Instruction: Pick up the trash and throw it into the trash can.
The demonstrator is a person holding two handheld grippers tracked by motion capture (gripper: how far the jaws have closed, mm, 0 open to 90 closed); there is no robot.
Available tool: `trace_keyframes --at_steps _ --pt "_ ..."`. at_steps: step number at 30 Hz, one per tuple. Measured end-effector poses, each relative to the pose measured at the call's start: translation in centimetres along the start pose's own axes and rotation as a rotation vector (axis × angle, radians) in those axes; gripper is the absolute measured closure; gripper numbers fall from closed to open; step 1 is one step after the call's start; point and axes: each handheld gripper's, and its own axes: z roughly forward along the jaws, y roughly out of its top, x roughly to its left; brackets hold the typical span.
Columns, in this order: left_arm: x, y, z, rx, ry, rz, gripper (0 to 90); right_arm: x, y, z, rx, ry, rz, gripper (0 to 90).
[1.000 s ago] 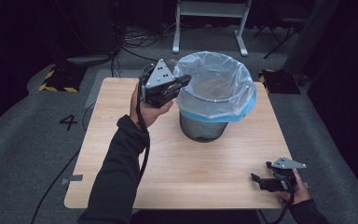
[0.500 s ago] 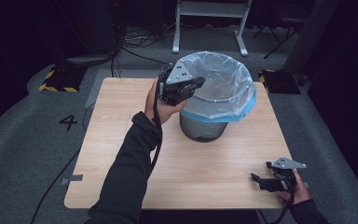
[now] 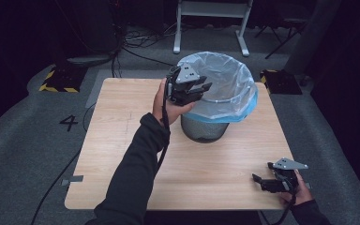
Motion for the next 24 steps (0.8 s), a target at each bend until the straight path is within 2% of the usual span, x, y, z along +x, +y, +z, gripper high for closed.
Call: trace_keyframes --at_steps 2,4,5,6,7,9,10,11,13,14,17,18,21,22,24 --pt "0.1 0.0 -0.1 -0.013 0.001 -0.005 65.0 0.0 0.0 0.0 0.001 0.000 0.002 13.3" --pt "0.1 0.0 0.0 -0.028 0.035 -0.031 57.3 0.0 0.0 0.0 0.001 0.001 0.001 13.3" --pt "0.1 0.1 0.0 -0.020 0.014 -0.044 57.3 0.0 0.0 0.0 0.000 0.000 0.001 13.3" --pt "0.1 0.1 0.0 -0.020 0.014 -0.044 56.5 0.0 0.0 0.0 0.000 0.000 0.001 13.3" --pt "0.0 0.1 0.1 -0.013 0.030 -0.036 54.0 0.0 0.0 0.0 0.001 0.000 0.001 13.3" --pt "0.0 0.1 0.1 -0.008 0.042 -0.045 41.8 0.0 0.0 0.0 -0.001 0.000 -0.002 13.3" --pt "-0.1 0.0 0.1 0.010 0.090 -0.065 36.7 0.0 0.0 0.0 0.001 0.000 0.000 13.3" --pt "-0.1 -0.2 0.1 0.013 0.113 -0.074 33.5 0.0 0.0 0.0 0.001 0.000 0.002 13.3" --pt "0.0 -0.3 0.0 0.018 0.114 -0.083 27.9 0.0 0.0 0.0 0.001 0.000 0.002 13.3" --pt "0.1 -0.5 -0.2 0.014 0.130 -0.090 27.1 0.0 0.0 0.0 0.001 0.000 0.002 13.3" --pt "0.3 -0.6 -0.7 0.016 0.131 -0.103 23.7 0.0 0.0 0.0 0.001 0.000 0.002 13.3" --pt "0.4 -0.7 -0.9 0.007 0.122 -0.120 22.6 0.0 0.0 0.0 0.000 0.000 0.000 13.3" --pt "0.5 -0.8 -1.8 0.008 0.130 -0.124 19.8 0.0 0.0 0.0 0.000 0.000 0.000 13.3" --pt "0.5 -0.9 -2.3 0.008 0.131 -0.115 18.3 0.0 0.0 0.0 0.000 0.000 -0.002 13.3" --pt "0.6 -1.4 -3.2 0.005 0.116 -0.124 16.2 0.0 0.0 0.0 0.001 0.000 0.000 13.3"
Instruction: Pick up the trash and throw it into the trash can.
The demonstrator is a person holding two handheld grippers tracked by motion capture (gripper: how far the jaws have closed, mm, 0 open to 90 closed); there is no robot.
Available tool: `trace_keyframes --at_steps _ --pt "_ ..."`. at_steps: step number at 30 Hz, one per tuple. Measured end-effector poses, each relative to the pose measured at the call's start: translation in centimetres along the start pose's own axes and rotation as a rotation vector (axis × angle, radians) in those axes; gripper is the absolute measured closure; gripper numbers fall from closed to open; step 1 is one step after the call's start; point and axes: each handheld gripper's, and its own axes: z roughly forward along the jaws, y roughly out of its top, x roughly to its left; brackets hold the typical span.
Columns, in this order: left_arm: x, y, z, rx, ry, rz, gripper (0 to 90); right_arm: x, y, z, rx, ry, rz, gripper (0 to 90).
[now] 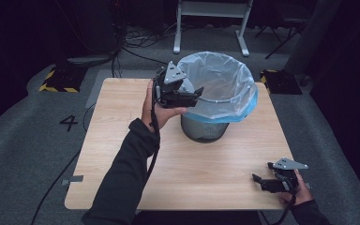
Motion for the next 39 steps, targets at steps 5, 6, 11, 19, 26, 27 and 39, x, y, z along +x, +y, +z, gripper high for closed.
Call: trace_keyframes --at_steps 5,6,11,19,26,27,39 --pt "0.3 -1.2 -1.6 0.007 0.055 -0.022 15.9 0.0 0.0 0.0 0.000 0.000 0.002 13.3" --pt "0.4 -1.6 -2.0 -0.005 0.052 -0.018 15.9 0.0 0.0 0.0 0.000 -0.001 0.000 13.3" --pt "0.7 -3.3 -3.4 0.018 0.043 -0.025 15.8 0.0 0.0 0.0 0.002 0.001 0.002 13.2" --pt "-0.4 -6.6 -4.4 0.107 0.082 0.002 15.9 0.0 0.0 0.0 0.001 0.000 0.000 13.1" --pt "-2.0 -11.2 -3.4 0.245 0.071 0.055 15.9 0.0 0.0 0.0 0.001 0.000 0.001 13.1" --pt "-2.3 -12.0 -3.1 0.264 0.082 0.061 15.9 0.0 0.0 0.0 0.002 0.000 0.000 13.1" --pt "-4.0 -20.3 -3.4 0.465 0.015 0.081 16.0 0.0 0.0 0.0 0.001 -0.003 0.005 13.1"
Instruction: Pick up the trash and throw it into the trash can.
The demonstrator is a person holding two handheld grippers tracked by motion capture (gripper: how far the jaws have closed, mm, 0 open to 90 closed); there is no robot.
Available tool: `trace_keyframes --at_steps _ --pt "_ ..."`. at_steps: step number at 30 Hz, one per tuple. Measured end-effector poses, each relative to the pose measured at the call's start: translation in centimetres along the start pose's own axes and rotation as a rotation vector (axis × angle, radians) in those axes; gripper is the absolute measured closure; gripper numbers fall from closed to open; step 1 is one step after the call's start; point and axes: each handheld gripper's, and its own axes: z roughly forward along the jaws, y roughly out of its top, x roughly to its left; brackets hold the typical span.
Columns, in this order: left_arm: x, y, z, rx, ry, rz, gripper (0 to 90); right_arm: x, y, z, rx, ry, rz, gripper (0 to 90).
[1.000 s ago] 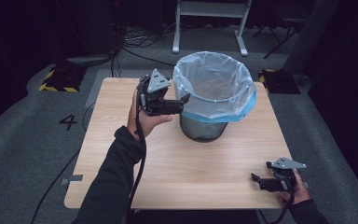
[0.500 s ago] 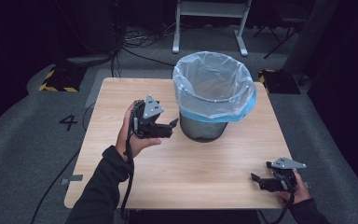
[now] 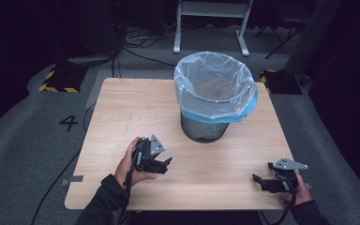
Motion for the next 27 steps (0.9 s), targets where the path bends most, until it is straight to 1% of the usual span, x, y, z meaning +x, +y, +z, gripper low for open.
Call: trace_keyframes --at_steps 1,2,3,4,5,6,7,8,9,10,11,12,13,14,15,16,18,19,20,21,23,27 --pt "-0.2 -0.9 0.1 0.028 0.007 0.014 16.0 0.0 0.0 0.0 0.000 0.000 0.000 13.1" --pt "-0.3 -1.9 0.2 0.023 0.009 0.003 16.2 0.0 0.0 0.0 0.000 0.001 -0.001 13.1" --pt "-0.3 -2.6 0.4 0.039 0.018 0.005 16.2 0.0 0.0 0.0 0.001 0.002 -0.002 13.1" --pt "-0.3 -2.6 0.4 0.039 0.018 0.005 16.4 0.0 0.0 0.0 0.001 0.002 -0.002 13.1" --pt "-0.3 -3.1 0.4 0.055 0.024 -0.006 16.4 0.0 0.0 0.0 0.001 0.003 -0.004 13.1" --pt "-0.2 -3.6 0.5 0.050 0.020 -0.020 16.3 0.0 0.0 0.0 0.001 0.002 -0.004 13.1" --pt "0.0 -4.2 0.5 0.059 0.009 -0.047 16.3 0.0 0.0 0.0 0.001 0.002 -0.004 13.1" --pt "0.1 -4.5 0.5 0.072 0.013 -0.058 16.3 0.0 0.0 0.0 0.001 0.003 -0.005 13.1" --pt "0.1 -4.5 0.5 0.072 0.013 -0.058 16.3 0.0 0.0 0.0 0.001 0.003 -0.005 13.1" --pt "0.2 -5.1 0.5 0.067 -0.003 -0.083 16.3 -0.1 0.0 0.1 0.000 0.003 -0.010 13.1" --pt "0.2 -5.1 0.5 0.067 -0.003 -0.083 16.2 -0.1 0.0 0.1 0.001 0.003 -0.012 13.1" --pt "0.3 -5.6 0.5 0.060 -0.001 -0.096 15.9 -0.1 0.0 0.1 0.001 0.003 -0.011 13.1" --pt "0.3 -5.6 0.5 0.060 -0.001 -0.096 16.1 -0.1 0.0 0.1 0.001 0.003 -0.011 13.1" --pt "0.4 -5.9 0.5 0.058 -0.019 -0.116 16.0 -0.1 0.0 0.1 0.000 0.003 -0.012 13.1" --pt "0.5 -6.0 0.4 0.060 -0.023 -0.127 16.0 -0.1 0.0 0.1 0.000 0.003 -0.011 13.1" --pt "0.6 -6.5 0.3 0.043 -0.034 -0.150 16.0 -0.1 0.0 0.1 0.000 0.003 -0.011 13.1" --pt "0.9 -7.0 0.2 0.033 -0.058 -0.186 15.7 -0.1 0.0 0.1 0.000 0.003 -0.011 13.1" --pt "1.0 -7.3 0.1 0.020 -0.050 -0.187 15.2 -0.1 0.0 0.1 0.000 0.003 -0.011 13.1" --pt "1.1 -7.5 0.0 0.017 -0.048 -0.191 15.2 -0.1 0.0 0.1 0.000 0.002 -0.011 13.1" --pt "1.1 -7.6 -0.1 0.019 -0.053 -0.193 15.3 -0.1 0.0 0.1 0.000 0.003 -0.011 13.1" --pt "1.2 -7.8 -0.2 0.016 -0.050 -0.190 15.3 -0.1 0.0 0.1 0.000 0.003 -0.012 13.1" --pt "1.2 -7.8 -0.3 0.014 -0.049 -0.196 15.3 -0.1 0.0 0.1 -0.001 0.002 -0.007 13.2"
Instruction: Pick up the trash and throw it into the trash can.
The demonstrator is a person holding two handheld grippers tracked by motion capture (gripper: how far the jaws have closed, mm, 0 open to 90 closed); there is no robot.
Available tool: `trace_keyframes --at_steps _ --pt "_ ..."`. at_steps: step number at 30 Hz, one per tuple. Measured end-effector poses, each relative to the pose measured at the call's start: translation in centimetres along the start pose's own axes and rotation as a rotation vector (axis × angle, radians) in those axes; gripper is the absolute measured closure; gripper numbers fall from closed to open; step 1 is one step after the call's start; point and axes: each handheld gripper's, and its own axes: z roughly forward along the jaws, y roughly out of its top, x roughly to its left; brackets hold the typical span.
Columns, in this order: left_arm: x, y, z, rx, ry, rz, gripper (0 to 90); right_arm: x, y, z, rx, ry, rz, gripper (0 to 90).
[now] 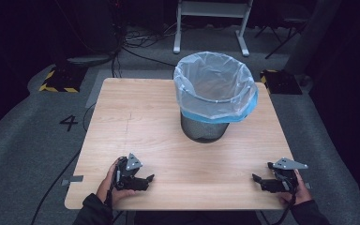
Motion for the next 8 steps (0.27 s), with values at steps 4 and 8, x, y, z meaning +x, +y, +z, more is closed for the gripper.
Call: trace_keyframes --at_steps 4,8 --pt "0.00 0.02 0.01 0.000 0.000 0.000 15.1 0.03 0.00 -0.03 0.001 0.001 0.004 13.2" --pt "0.01 0.08 0.06 0.004 0.001 0.001 14.3 0.03 0.01 -0.03 0.001 0.001 0.004 13.2"
